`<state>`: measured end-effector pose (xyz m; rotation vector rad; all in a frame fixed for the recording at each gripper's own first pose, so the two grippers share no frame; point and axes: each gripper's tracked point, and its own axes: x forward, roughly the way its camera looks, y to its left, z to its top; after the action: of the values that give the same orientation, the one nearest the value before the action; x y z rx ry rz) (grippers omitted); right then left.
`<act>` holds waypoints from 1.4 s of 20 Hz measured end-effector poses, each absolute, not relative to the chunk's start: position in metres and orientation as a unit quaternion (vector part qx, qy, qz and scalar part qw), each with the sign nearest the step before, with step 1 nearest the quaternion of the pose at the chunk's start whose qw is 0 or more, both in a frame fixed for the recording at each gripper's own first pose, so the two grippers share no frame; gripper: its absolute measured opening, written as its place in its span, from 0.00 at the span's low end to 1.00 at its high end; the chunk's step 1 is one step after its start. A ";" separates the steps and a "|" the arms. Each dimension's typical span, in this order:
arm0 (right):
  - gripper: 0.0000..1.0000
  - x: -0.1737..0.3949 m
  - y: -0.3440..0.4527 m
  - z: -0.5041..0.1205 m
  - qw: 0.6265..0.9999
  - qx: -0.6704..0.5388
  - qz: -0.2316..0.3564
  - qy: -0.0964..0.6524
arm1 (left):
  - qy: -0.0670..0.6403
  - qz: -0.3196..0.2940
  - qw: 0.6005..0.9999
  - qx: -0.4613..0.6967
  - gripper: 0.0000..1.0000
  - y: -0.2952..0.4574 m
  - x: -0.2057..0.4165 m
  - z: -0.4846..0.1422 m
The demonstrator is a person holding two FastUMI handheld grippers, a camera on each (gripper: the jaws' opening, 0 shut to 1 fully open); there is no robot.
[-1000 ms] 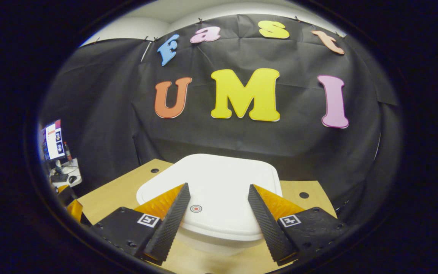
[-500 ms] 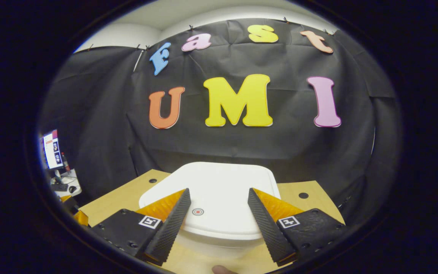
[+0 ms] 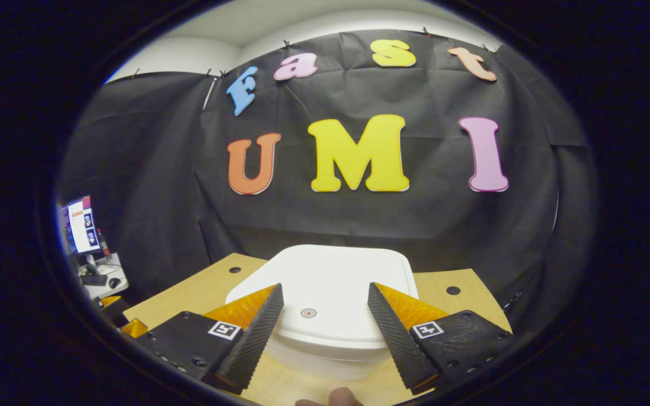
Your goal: Press the lid of the desktop garbage bin to open it, pick up the crumpled paper on the desktop and throw it into the bin, then pick up the pop can on the desktop and drop it into the bin, and finally close the garbage bin lid.
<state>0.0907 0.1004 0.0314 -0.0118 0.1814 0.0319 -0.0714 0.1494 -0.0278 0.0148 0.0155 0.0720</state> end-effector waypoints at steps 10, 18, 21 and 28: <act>0.94 -0.002 0.093 -0.028 0.995 -0.039 -0.083 -0.039 | -0.006 0.020 0.999 0.026 0.98 0.126 -0.071 -0.023; 0.93 -0.014 0.085 -0.042 0.995 -0.035 -0.087 -0.027 | -0.006 0.012 1.000 0.015 0.98 0.114 -0.071 -0.025; 0.93 -0.018 0.091 -0.040 0.996 -0.038 -0.081 -0.032 | -0.010 0.017 1.000 0.015 0.98 0.116 -0.069 -0.024; 0.93 -0.022 0.098 -0.046 0.996 -0.045 -0.076 -0.031 | -0.003 0.023 1.000 0.012 0.98 0.119 -0.066 -0.030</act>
<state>-0.0222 0.0983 -0.0460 -0.0904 -0.0628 -0.1514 -0.0657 0.1191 -0.0296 0.0249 -0.0055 0.0454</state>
